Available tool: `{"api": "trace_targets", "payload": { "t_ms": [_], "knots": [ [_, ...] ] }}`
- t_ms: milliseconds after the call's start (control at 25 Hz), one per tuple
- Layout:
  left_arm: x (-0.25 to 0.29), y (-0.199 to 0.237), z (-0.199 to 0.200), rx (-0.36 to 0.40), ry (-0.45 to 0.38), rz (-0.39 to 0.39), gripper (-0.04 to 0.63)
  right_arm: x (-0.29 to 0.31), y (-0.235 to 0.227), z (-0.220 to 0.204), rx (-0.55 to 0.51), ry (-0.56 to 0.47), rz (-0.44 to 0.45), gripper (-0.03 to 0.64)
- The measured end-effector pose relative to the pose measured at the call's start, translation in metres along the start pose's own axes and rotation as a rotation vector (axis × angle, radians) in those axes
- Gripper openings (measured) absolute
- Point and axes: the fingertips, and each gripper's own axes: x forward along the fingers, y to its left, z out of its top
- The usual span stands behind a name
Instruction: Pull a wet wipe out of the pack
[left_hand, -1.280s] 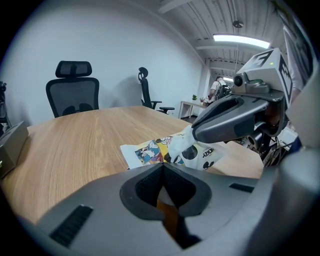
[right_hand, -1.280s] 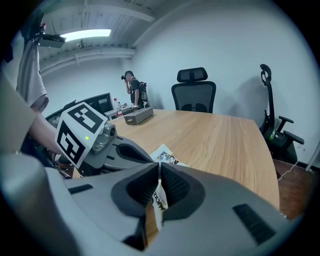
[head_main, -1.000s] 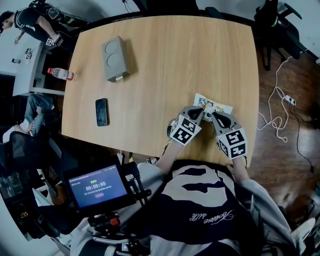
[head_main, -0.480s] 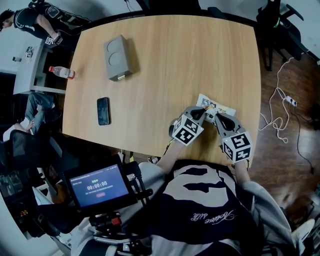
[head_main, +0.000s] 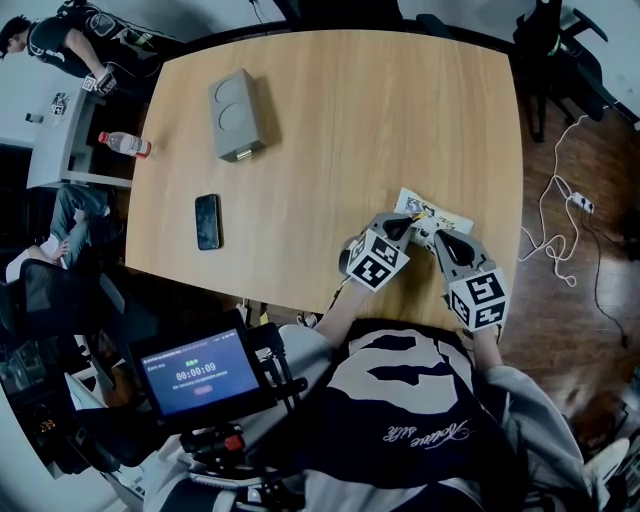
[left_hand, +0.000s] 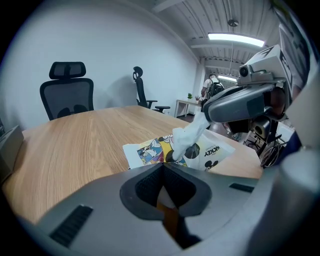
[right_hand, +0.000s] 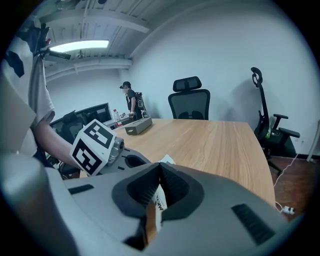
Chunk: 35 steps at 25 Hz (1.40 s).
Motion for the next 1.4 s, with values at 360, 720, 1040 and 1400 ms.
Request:
{"api": "trace_targets", "payload": {
  "t_ms": [360, 720, 1040, 1400],
  "knots": [
    [-0.001, 0.002, 0.000, -0.008, 0.006, 0.005, 0.003, -0.022, -0.019, 0.019, 0.078, -0.078, -0.032, 0.000],
    [-0.018, 0.018, 0.020, -0.201, -0.140, -0.034, 0.003, -0.039, -0.024, 0.036, 0.094, -0.113, -0.067, 0.000],
    [-0.080, -0.003, 0.045, -0.337, -0.322, 0.010, 0.003, -0.062, -0.020, 0.025, 0.113, -0.151, -0.066, 0.000],
    [-0.155, -0.028, 0.031, -0.356, -0.395, 0.005, 0.003, -0.077, 0.005, 0.018, 0.115, -0.201, -0.111, 0.000]
  ]
}}
